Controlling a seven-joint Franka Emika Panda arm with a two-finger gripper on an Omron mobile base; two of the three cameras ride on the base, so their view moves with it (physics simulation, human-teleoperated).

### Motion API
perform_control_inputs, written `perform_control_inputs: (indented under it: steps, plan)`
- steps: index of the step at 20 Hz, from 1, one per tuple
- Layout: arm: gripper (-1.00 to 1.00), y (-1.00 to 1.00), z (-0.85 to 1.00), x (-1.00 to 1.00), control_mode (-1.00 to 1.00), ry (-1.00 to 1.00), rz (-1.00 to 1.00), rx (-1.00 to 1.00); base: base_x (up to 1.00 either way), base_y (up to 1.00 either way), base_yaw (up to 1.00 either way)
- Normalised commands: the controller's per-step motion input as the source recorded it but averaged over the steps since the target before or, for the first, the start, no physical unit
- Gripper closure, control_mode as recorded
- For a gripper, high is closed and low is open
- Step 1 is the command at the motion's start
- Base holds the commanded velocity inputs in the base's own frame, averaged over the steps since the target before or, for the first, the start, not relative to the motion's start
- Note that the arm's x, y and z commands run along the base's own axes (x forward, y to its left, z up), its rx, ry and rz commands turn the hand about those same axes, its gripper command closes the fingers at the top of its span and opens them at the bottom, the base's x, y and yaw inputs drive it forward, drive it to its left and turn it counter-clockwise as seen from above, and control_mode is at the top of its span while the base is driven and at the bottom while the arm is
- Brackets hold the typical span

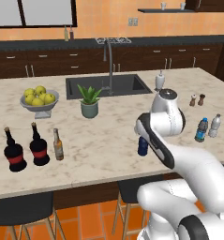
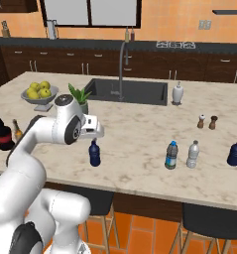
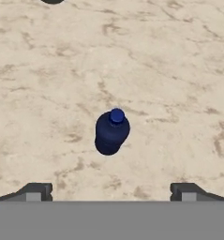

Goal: Move the plastic bottles in the middle to the plastics group, and the glass bottles in the middle to the glass group.

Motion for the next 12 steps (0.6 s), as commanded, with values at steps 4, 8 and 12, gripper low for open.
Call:
perform_control_inputs:
  steps: [4, 8, 12]
  plan:
    - [-1.0, 0.0, -0.49, 0.29, -1.0, -0.02, 0.0, 0.04, 0.0, 0.0, 0.0]
    - [-1.0, 0.0, -0.4, 0.14, -1.0, -0.03, 0.0, 0.02, 0.0, 0.0, 0.0]
    - [-1.0, 0.0, -0.33, 0.1, -1.0, -0.03, 0.0, 0.0, 0.0, 0.0, 0.0]
